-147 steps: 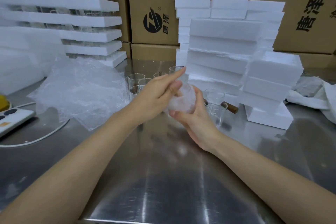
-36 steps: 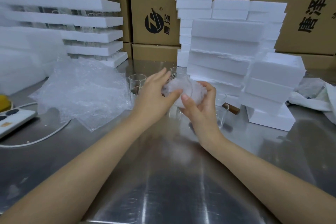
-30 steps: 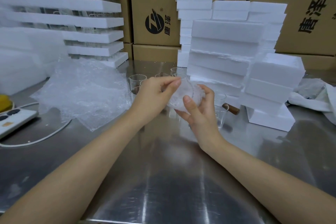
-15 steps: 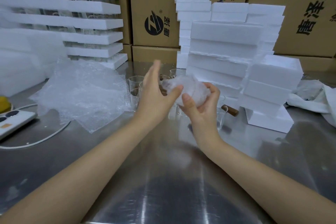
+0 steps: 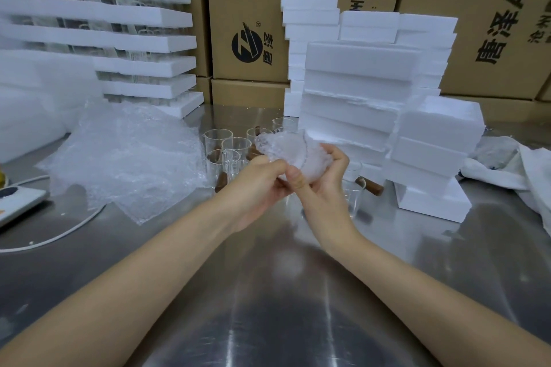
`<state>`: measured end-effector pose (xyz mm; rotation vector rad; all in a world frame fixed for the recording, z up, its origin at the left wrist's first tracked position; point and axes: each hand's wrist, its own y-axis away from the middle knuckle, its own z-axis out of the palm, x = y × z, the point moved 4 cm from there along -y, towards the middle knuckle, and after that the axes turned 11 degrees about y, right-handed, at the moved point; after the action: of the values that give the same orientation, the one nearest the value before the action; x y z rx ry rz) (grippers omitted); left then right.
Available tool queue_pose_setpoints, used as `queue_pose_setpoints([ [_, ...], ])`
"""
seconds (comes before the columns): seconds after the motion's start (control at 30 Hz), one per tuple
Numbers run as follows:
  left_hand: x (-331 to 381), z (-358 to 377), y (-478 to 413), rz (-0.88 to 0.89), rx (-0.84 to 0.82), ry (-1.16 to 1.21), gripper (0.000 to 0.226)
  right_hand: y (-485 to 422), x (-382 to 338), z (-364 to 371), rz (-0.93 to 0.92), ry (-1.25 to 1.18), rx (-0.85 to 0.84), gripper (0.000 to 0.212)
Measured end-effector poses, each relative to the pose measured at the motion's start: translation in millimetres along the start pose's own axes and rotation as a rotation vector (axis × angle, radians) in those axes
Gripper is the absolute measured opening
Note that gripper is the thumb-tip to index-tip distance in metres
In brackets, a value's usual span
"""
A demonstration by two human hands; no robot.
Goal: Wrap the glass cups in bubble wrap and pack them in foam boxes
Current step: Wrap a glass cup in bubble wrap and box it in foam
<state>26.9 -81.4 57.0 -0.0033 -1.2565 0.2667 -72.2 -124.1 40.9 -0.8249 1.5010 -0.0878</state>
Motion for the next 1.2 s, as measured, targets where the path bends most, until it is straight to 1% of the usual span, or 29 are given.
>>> queue_pose_setpoints([
  [0.07,5,-4,1,0.041,0.051,-0.01,0.037,2,2,1,-0.021,0.07,-0.053,0.058],
  [0.13,12,-11,2,0.085,0.136,-0.053,0.04,4,-2,3,-0.058,0.251,-0.098,0.055],
  [0.2,18,-23,0,0.095,0.233,-0.08,0.041,4,-11,7,-0.133,0.411,-0.142,0.048],
  [0.27,22,-32,-1,0.099,0.281,-0.074,0.038,0,-24,10,-0.209,0.497,-0.186,0.036],
  [0.33,26,-36,-3,0.095,0.288,-0.051,0.033,-11,-39,3,-0.308,0.615,-0.118,0.036],
  [0.4,25,-40,-5,0.081,0.285,-0.037,0.028,-30,-58,-12,-0.434,0.831,0.046,0.035],
  [0.43,25,-41,-7,0.07,0.281,-0.033,0.029,-44,-66,-21,-0.469,0.968,0.121,0.038],
  [0.47,23,-40,-7,0.058,0.274,-0.033,0.031,-60,-73,-30,-0.465,1.093,0.169,0.042],
  [0.53,20,-39,-8,0.042,0.262,-0.059,0.036,-97,-83,-51,-0.381,1.292,0.198,0.051],
  [0.6,17,-36,-9,0.042,0.257,-0.073,0.04,-133,-89,-69,-0.288,1.451,0.169,0.055],
  [0.67,14,-36,-9,0.033,0.262,-0.073,0.039,-158,-91,-79,-0.197,1.573,0.091,0.063],
  [0.7,14,-36,-9,0.034,0.264,-0.077,0.039,-167,-91,-82,-0.167,1.606,0.054,0.066],
  [0.77,15,-37,-10,0.046,0.268,-0.086,0.041,-177,-90,-82,-0.158,1.642,0.024,0.064],
  [0.87,18,-42,-11,0.065,0.327,-0.071,0.038,-181,-89,-76,-0.204,1.645,0.033,0.059],
  [0.97,20,-45,-10,0.088,0.346,-0.089,0.037,-181,-88,-72,-0.254,1.635,0.044,0.059],
  [1.13,24,-46,-9,0.109,0.351,-0.104,0.036,-175,-98,-79,-0.352,1.637,0.158,0.052],
  [1.2,27,-45,-8,0.133,0.338,-0.062,0.033,-164,-114,-79,-0.469,1.577,0.266,0.05],
])
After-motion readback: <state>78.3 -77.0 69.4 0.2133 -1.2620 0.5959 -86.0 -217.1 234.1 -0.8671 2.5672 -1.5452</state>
